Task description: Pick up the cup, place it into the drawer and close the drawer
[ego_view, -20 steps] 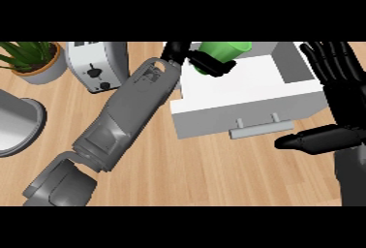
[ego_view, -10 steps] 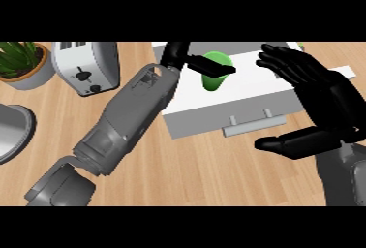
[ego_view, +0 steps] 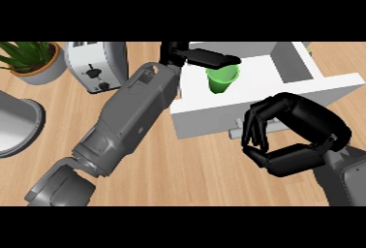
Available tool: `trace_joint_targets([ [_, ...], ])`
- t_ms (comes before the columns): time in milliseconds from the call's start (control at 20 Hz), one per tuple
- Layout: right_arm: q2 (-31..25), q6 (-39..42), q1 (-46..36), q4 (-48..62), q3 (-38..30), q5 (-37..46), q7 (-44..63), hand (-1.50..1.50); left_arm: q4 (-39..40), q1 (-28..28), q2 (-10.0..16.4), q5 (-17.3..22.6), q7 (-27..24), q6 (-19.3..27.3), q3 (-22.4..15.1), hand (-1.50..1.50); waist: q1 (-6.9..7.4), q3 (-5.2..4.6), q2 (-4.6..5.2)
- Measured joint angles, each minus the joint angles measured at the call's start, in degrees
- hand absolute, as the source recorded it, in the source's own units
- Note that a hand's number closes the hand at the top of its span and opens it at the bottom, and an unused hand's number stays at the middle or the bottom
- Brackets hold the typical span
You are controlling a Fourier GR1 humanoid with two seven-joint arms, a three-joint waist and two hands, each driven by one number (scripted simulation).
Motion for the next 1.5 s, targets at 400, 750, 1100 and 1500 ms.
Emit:
trace_joint_targets([
  [400,-5.17,-0.6,4.59,-1.35,5.06,17.81,-1.09,-1.5,0.96,0.46,0.0,3.33,-2.78,1.87,0.44,-1.5,4.48,0.07,-0.99],
  [750,-2.9,-8.1,4.96,11.87,11.06,34.23,-7.04,-1.5,-0.89,4.33,0.1,4.53,-5.63,-0.5,1.52,-1.5,8.8,0.07,-1.43],
  [1100,-0.82,-13.37,-2.51,35.08,12.8,43.2,-15.89,1.5,-6.07,10.31,2.66,4.77,-6.26,-3.52,1.87,-1.5,12.46,0.12,-1.48],
  [1500,0.68,-21.83,-13.76,56.92,6.28,44.63,-28.08,1.5,-12.17,16.92,6.81,5.27,-4.65,-7.8,1.66,-1.5,15.26,0.19,-1.14],
])
